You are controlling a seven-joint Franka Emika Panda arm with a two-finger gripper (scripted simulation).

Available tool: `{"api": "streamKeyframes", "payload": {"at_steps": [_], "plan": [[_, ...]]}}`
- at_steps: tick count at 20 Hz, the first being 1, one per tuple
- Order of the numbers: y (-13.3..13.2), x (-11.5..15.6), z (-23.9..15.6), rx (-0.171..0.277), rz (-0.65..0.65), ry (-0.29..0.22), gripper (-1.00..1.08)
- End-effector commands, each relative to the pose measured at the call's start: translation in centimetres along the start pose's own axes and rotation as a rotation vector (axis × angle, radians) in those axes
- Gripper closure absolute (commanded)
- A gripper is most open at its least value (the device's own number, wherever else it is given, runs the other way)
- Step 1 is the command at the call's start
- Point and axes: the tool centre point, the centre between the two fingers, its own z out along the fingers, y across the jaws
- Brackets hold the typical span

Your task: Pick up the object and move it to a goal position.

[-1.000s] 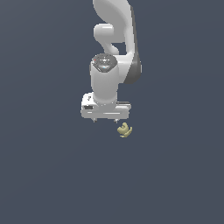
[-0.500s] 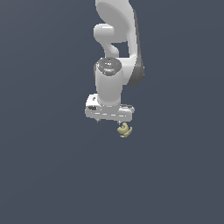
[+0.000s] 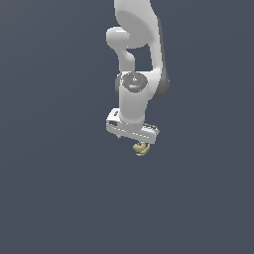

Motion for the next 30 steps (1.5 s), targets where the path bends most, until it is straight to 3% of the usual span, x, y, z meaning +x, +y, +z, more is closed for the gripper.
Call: {"api": "streamKeyframes", "payload": {"at_steps": [1,16,30], "plan": [[-0.8,-0.4,0.6,0.003,0.058,-0.001,-0.92],[-4.4,-2.5,3.5,0.013,0.359,-0.007,-0.92],[-5.2,-3.1,4.3,0.014,0.426,-0.009,-0.92]]}}
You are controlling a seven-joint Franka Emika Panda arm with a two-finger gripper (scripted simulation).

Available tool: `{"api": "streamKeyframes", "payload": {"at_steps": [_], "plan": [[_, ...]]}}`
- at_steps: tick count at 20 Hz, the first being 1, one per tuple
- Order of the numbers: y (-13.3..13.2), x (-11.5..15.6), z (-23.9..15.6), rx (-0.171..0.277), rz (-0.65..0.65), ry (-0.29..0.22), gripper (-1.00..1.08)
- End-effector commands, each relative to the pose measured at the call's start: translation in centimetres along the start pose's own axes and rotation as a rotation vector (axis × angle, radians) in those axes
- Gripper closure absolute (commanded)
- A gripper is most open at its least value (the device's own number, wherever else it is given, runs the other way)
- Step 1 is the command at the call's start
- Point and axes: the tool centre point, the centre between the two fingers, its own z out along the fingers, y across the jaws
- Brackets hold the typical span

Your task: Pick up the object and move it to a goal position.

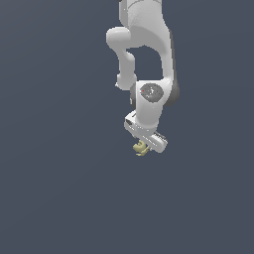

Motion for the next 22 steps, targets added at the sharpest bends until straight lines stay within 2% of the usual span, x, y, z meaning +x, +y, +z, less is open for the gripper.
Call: {"api": "streamKeyframes", "payload": {"at_steps": [1,10,15,16,22], "plan": [[0.0,0.0,0.3,0.000,0.000,0.000,-0.92],[0.1,-0.1,4.3,0.000,0.004,0.000,-0.92],[0.0,0.0,5.0,0.000,0.004,0.000,-0.92],[0.0,0.0,5.0,0.000,0.004,0.000,1.08],[0.0,0.0,5.0,0.000,0.004,0.000,1.08]]}}
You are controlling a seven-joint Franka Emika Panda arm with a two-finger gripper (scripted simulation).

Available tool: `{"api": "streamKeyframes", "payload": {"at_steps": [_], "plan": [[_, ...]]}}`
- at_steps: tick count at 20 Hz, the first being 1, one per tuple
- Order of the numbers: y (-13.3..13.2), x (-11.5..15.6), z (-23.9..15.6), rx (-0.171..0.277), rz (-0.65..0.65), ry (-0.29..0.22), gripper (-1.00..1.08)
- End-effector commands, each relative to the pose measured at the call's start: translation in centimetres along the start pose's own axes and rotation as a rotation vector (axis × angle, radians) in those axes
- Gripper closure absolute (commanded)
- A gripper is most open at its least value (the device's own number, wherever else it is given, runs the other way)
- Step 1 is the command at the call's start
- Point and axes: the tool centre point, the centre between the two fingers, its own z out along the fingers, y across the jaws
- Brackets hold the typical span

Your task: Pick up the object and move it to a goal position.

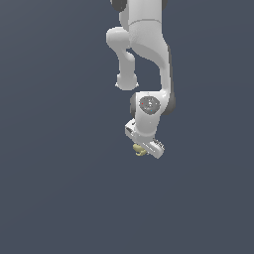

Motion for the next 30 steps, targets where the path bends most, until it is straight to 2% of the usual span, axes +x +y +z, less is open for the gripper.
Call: {"api": "streamKeyframes", "payload": {"at_steps": [1,7,12,18,30], "plan": [[0.1,0.0,0.1,-0.001,0.001,-0.001,1.08],[0.2,0.3,0.0,0.000,0.000,0.000,1.08],[1.1,2.4,-0.3,0.000,0.000,0.000,1.08],[3.0,7.0,-0.9,0.000,0.000,0.000,1.08],[7.7,18.4,-2.4,-0.001,0.000,0.000,1.08]]}}
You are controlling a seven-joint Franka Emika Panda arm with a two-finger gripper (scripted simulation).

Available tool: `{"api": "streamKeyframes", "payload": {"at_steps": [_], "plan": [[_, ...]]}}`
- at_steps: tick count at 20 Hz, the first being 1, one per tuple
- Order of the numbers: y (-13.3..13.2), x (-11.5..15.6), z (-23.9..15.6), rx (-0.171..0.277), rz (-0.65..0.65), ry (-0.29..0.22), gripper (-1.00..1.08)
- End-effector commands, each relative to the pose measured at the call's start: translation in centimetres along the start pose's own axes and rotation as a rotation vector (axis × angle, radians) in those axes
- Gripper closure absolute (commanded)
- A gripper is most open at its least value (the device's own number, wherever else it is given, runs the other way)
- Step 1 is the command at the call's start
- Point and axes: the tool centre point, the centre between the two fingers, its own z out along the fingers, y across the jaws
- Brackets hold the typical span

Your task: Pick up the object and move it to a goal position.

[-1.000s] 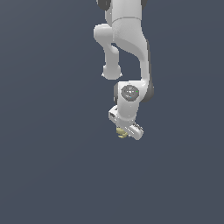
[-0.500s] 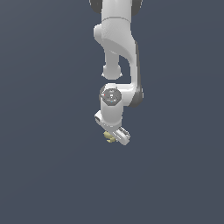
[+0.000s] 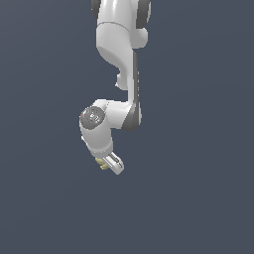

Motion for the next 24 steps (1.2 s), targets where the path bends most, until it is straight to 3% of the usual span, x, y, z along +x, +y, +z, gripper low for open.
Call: {"api": "streamKeyframes", "payload": {"at_steps": [1,12,24], "plan": [[0.9,2.1,-0.3,0.000,-0.001,0.000,1.08],[3.6,9.4,-1.2,0.000,-0.002,-0.001,1.08],[5.3,14.3,-1.8,-0.001,-0.001,-0.001,1.08]]}}
